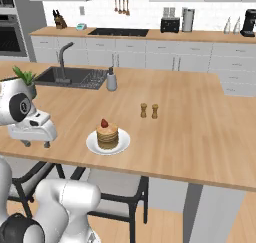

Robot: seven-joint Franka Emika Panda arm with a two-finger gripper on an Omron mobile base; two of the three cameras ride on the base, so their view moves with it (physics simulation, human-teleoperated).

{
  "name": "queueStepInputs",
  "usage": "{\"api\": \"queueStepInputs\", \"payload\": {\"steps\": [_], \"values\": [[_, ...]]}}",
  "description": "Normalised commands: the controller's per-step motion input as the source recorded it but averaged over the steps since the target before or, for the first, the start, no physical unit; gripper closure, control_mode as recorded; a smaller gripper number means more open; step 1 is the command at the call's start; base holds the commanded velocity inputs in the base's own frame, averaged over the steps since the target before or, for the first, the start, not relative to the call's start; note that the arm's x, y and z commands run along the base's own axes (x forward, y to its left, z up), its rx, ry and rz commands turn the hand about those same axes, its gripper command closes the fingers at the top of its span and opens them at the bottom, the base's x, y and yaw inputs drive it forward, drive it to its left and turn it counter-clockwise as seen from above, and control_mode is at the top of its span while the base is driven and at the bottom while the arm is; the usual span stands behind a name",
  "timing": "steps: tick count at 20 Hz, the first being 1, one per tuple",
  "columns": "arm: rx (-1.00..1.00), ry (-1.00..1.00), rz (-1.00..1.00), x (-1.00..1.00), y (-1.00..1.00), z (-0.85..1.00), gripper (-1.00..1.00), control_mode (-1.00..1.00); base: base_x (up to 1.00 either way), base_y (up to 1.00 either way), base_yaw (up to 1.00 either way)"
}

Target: Take the strawberry from the fridge and place it on top of the pancake, located on the dining counter.

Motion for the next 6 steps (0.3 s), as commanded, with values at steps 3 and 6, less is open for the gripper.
{"api": "queueStepInputs", "payload": {"steps": [3, 6], "values": [[-0.12, 0.32, 0.00, 0.11, 0.88, -0.63, -1.00, -1.00, 0.00, 0.00, 0.00], [-0.08, 0.54, 0.00, 0.41, 0.50, -0.53, -1.00, -1.00, 0.00, 0.00, 0.00]]}}
